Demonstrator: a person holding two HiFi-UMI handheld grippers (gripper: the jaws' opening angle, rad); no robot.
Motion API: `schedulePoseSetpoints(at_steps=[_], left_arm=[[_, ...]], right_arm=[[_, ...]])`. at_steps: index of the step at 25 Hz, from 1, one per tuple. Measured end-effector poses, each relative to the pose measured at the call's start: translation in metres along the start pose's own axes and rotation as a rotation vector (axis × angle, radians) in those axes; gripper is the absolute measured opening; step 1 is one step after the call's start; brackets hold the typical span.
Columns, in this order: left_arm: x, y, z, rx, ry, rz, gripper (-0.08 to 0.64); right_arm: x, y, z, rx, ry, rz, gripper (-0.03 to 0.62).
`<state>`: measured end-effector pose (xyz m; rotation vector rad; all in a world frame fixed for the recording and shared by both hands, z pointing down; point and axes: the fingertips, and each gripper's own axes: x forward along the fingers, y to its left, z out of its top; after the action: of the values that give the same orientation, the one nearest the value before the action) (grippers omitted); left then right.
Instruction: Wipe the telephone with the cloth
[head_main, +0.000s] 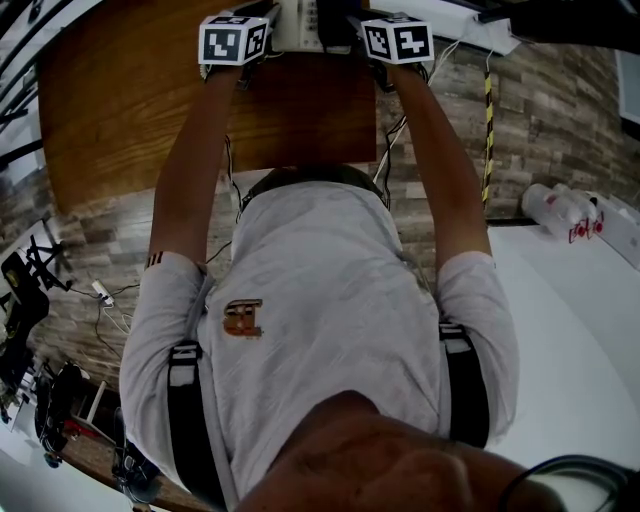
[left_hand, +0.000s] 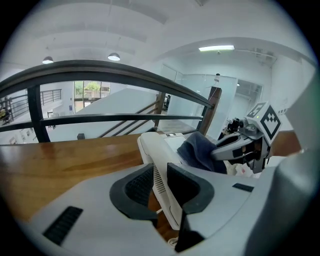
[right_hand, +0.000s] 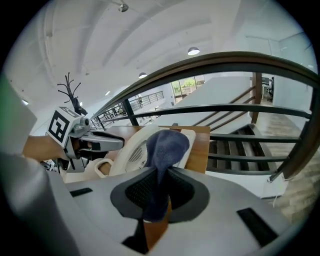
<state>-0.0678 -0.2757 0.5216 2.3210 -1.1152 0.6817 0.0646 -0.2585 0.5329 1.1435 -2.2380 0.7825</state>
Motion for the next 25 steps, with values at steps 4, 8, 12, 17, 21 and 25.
schedulePoseSetpoints(at_steps=[4, 8, 12, 17, 21, 25], left_arm=[[-0.001, 0.003, 0.001, -0.007, -0.007, 0.009, 0.086], [-0.002, 0.004, 0.0, -0.013, -0.011, 0.014, 0.087], [-0.003, 0.0, -0.003, -0.018, -0.012, -0.003, 0.087], [-0.001, -0.002, -0.004, -0.027, -0.011, -0.014, 0.086], [-0.004, -0.001, -0.003, -0.021, -0.013, -0.006, 0.087], [-0.004, 0.001, -0.002, -0.024, -0.01, -0.001, 0.087]], right_arm=[[-0.019, -0.01, -0.004, 0.016, -0.021, -0.027, 0.071], [-0.036, 0.002, -0.003, 0.015, -0.052, -0.018, 0.071], [-0.044, 0.04, 0.003, 0.006, -0.095, 0.035, 0.071], [-0.033, 0.09, 0.001, 0.009, -0.104, 0.142, 0.071], [-0.014, 0.118, -0.01, 0.045, -0.083, 0.211, 0.071], [0.007, 0.125, -0.021, 0.084, -0.063, 0.233, 0.072]])
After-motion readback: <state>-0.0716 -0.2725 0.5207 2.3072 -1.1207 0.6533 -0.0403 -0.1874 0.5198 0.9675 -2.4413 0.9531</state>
